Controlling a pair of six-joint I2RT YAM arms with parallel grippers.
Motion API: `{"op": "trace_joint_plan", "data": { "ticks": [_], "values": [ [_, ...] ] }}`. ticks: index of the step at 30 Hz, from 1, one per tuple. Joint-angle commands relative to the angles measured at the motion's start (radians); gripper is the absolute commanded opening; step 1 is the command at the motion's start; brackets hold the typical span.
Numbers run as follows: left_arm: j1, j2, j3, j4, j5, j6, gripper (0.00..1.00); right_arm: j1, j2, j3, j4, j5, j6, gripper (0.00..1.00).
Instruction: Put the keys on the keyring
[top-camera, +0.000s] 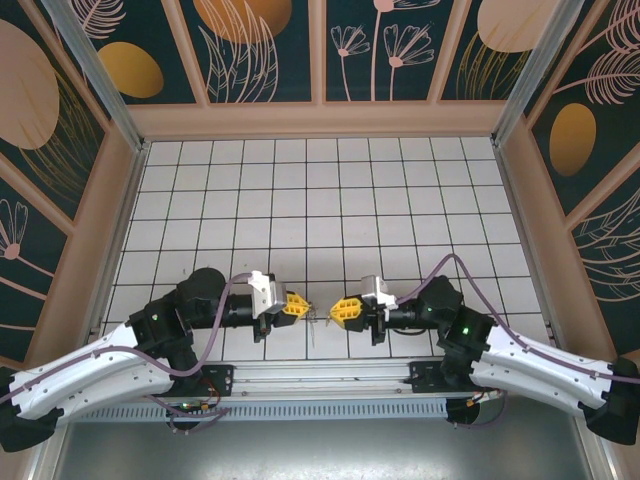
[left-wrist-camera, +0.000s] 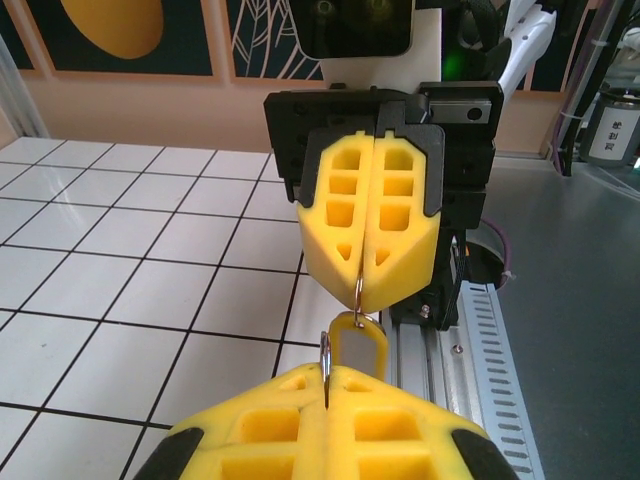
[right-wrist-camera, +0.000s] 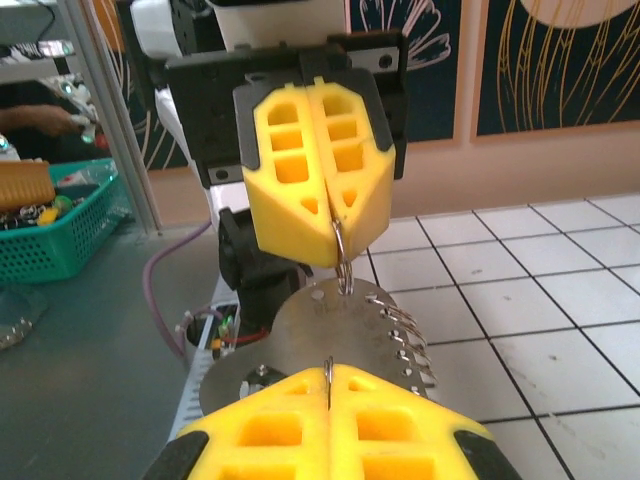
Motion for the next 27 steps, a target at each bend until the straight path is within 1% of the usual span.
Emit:
{"op": "trace_joint_plan", "data": {
  "ticks": [1,6,14,22,27],
  "values": [
    [0.002,-0.016,0.04,0.023,0.013,0.025,0.0,0.001,-0.003,-0.037,0.192,0.007,0.07,0.0],
    [0.002,-0.037,0.039,0.006,0.006,0.039,0.0,0.015,0.025,-0.038,0.215,0.025,0.071,0.0],
    [0.002,-0.03,0.035,0.012,0.014,0.043,0.0,0.043,0.087,-0.024,0.258,0.059,0.05,0.0],
    [0.002,-0.034,0.028,0.017,0.004,0.04,0.0,0.048,0.116,-0.041,0.35,0.077,0.06,0.0],
    [0.002,-0.035,0.03,0.017,0.001,0.04,0.0,0.05,0.128,-0.034,0.364,0.074,0.056,0.0]
  ]
}}
